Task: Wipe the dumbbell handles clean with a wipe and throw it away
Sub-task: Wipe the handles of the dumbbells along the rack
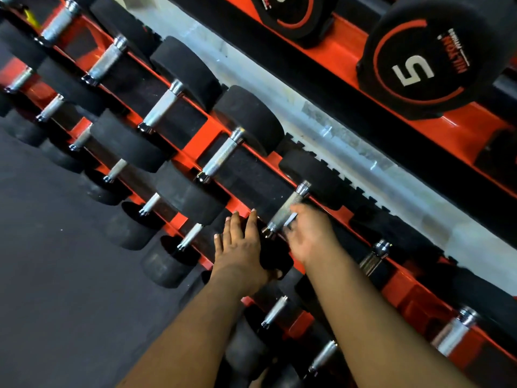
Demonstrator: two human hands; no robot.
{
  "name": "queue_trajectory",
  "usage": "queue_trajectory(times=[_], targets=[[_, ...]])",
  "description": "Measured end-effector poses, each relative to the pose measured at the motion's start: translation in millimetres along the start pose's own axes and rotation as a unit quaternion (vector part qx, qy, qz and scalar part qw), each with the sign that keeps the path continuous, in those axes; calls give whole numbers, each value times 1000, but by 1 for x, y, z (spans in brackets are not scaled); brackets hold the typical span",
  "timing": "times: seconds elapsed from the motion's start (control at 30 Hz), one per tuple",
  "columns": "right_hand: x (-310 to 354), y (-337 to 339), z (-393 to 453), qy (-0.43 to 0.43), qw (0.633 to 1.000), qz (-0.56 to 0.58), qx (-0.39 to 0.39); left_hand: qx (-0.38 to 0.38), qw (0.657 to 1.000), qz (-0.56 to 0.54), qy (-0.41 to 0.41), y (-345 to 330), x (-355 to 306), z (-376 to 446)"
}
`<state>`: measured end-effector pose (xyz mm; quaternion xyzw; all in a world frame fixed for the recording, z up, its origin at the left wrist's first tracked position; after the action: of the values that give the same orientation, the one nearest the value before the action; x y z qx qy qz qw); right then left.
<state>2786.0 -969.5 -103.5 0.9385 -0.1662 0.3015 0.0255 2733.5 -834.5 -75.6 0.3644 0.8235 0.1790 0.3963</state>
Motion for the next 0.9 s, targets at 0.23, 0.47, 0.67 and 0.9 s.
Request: queue_trajectory(times=[0.23,0.47,0.67,0.9], targets=[[-17,-12,-33,-32,991,-119,52,1,1000,1,-2,-1,1,0],[14,7,17,-4,999,41,-25,-3,1000,-5,-7,0,1,-1],[9,10,16,12,999,40,28,1,1000,-7,-4,-1,1,-1],[21,-5,19,-5,999,-19,50,3,1000,-4,-3,0,0,-2]])
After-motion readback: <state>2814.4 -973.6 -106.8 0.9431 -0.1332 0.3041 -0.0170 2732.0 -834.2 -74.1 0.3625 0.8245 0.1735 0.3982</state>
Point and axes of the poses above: each hand's wrist, its own z-axis towards the middle knuckle, its own y-axis out of the back of the hand, x = y × z, the point moved 10 cm from there along z, towards the middle knuckle, and after that the axes turned 8 degrees about -z, right-handed, at the moved point
